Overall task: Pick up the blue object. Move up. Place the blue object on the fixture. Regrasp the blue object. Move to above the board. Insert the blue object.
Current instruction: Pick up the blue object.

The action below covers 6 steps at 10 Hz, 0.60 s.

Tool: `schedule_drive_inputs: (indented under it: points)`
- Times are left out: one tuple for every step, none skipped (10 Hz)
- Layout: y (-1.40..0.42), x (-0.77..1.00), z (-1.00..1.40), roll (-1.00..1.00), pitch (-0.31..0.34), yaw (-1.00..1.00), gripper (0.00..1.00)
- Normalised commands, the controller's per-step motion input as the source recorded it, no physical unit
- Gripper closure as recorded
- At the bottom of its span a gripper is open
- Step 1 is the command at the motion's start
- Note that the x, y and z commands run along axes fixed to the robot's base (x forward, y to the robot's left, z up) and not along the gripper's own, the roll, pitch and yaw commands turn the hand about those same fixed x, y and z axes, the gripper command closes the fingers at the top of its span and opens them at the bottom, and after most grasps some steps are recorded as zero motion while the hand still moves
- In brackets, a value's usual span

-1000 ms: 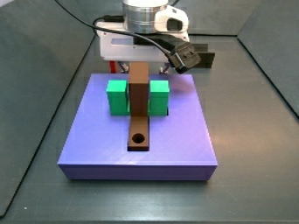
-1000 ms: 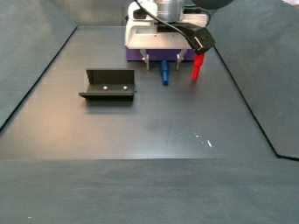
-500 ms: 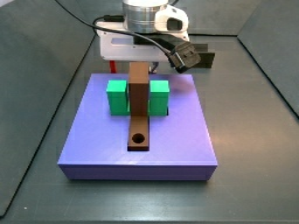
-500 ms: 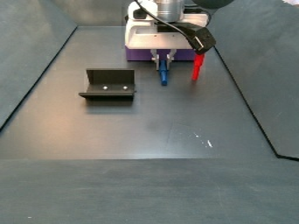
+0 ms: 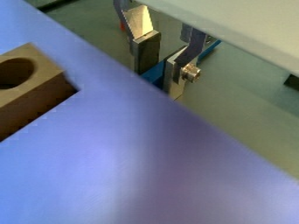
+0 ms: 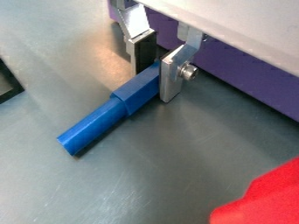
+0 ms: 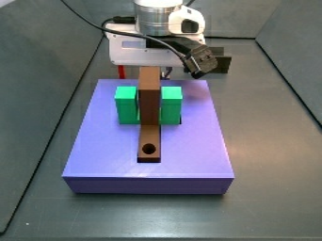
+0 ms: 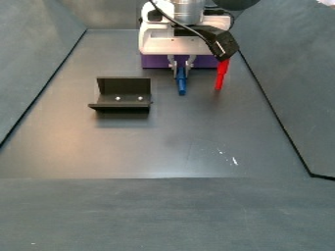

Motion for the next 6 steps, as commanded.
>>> schedule_drive_inputs:
  points:
    - [0.0, 0.0, 0.0, 0.0, 0.0, 0.0, 1.0]
    - [0.0, 0.0, 0.0, 0.0, 0.0, 0.0, 1.0]
    - [0.0, 0.0, 0.0, 0.0, 0.0, 0.0, 1.0]
    - [0.0, 0.0, 0.0, 0.0, 0.0, 0.0, 1.0]
    - [0.0, 0.0, 0.0, 0.0, 0.0, 0.0, 1.0]
    - [0.0, 0.0, 0.0, 0.0, 0.0, 0.0, 1.0]
